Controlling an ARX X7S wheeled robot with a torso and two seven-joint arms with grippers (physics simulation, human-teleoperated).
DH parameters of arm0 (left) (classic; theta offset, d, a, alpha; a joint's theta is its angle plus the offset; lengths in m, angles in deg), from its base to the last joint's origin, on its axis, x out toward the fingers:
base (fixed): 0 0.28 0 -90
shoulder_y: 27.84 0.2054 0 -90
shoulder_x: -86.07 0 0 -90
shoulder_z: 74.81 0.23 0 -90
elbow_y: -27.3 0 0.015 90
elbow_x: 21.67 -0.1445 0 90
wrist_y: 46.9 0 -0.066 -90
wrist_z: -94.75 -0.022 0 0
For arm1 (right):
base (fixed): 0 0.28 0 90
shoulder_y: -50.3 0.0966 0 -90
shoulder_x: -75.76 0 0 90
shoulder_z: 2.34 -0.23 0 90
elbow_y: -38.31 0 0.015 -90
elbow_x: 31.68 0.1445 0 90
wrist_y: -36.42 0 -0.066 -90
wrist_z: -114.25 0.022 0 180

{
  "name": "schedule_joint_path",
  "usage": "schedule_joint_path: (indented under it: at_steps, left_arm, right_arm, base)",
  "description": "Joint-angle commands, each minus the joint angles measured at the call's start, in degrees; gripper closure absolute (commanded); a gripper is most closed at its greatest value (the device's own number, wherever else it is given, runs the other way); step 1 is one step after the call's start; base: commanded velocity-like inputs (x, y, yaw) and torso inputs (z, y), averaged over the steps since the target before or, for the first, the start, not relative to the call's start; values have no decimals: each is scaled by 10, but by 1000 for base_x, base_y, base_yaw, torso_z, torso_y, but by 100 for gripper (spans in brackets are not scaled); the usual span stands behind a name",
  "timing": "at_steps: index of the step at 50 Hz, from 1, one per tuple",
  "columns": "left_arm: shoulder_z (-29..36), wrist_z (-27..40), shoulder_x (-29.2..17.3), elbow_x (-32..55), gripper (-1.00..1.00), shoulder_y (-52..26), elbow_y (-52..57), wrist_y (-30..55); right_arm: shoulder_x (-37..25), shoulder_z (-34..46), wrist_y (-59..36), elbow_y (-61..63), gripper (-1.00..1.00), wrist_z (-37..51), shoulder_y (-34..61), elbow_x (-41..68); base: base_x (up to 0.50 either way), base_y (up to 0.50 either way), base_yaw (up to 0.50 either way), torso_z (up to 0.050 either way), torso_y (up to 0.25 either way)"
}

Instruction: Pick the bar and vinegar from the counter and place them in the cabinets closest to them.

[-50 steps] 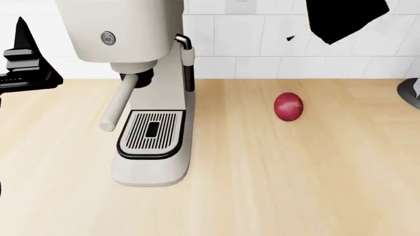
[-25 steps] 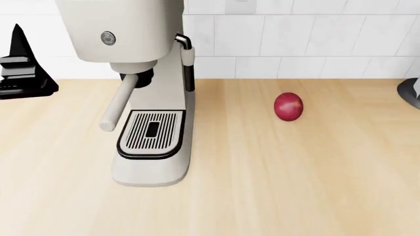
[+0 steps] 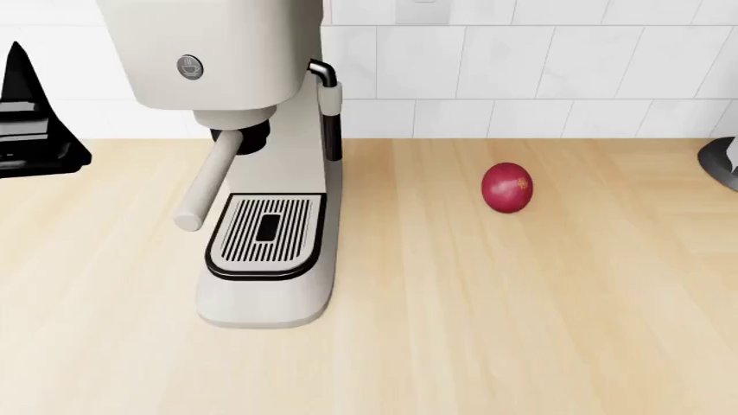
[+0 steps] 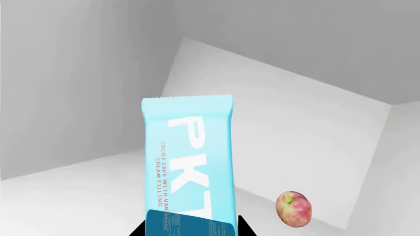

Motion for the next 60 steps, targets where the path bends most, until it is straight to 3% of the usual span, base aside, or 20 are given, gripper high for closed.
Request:
schedule_joint_path:
  at_steps: [1,19,29,30,51,60]
  left_arm:
    - [-4,4,-3,9,-100,-5,6,10]
    - [-1,11,-5,14,-100,2,6,6]
    - [-2,12,-6,17,-100,6,4,2]
    - [-3,12,-7,19,-100,5,5,4]
    - [14,26,-9,25,-100,-6,-1,4]
    - [18,28,-12,27,-100,-5,-1,2]
  right_arm:
    - [35,33,79,-111,100,-144,2,-151]
    - [122,55,136,-352,100,-250,2,-268]
    - [146,63,136,-409,100,-288,2,-293]
    - [147,64,136,-410,-100,-290,2,-295]
    - [140,28,270,-358,-100,-272,-4,-366]
    - [99,-6,238,-192,-100,-208,-41,-335]
  base:
    - [0,0,0,0,0]
    - [0,0,0,0,0]
    - [0,0,0,0,-2]
    - [0,0,0,0,0]
    - [1,0,0,0,-4]
    - [0,0,0,0,0]
